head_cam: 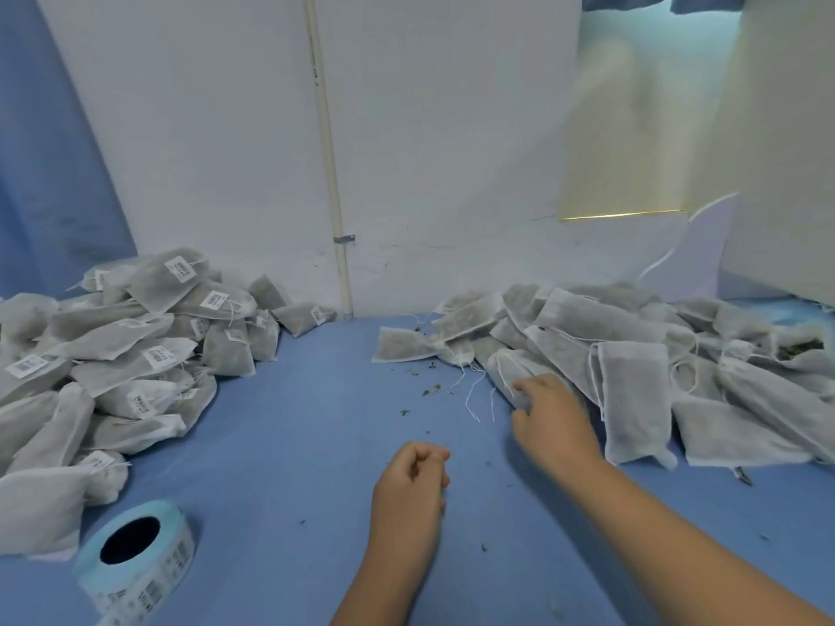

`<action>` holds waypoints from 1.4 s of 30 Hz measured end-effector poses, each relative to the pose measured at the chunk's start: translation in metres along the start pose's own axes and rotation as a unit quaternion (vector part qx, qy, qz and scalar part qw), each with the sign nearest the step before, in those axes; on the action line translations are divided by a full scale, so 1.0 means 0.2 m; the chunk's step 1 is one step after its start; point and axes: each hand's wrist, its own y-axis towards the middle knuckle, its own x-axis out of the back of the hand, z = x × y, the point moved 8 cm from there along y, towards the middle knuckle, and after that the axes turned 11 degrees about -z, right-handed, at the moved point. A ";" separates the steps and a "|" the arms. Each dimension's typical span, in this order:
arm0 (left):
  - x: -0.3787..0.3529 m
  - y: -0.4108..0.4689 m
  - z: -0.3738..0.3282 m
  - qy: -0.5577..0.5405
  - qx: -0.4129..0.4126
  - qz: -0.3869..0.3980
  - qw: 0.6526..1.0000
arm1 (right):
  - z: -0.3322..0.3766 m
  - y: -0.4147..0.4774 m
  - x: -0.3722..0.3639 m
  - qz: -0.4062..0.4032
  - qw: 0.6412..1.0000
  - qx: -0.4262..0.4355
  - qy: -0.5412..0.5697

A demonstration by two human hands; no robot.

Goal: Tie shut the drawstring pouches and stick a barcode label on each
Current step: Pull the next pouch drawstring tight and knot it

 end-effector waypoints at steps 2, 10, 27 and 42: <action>-0.01 0.00 0.00 0.006 -0.002 0.000 1.000 | -0.01 0.02 -0.02 0.012 0.999 0.001 -0.048; -0.02 0.00 0.01 0.027 -0.003 0.008 1.000 | -0.03 0.12 -0.08 0.020 0.983 -0.035 -0.179; -0.01 -0.01 0.01 0.023 0.005 0.015 1.000 | -0.03 -0.14 0.10 -0.118 0.991 -0.001 0.055; -0.03 -0.08 -0.07 -0.076 0.034 0.032 0.996 | 0.05 -0.52 0.08 0.056 0.890 -0.153 0.427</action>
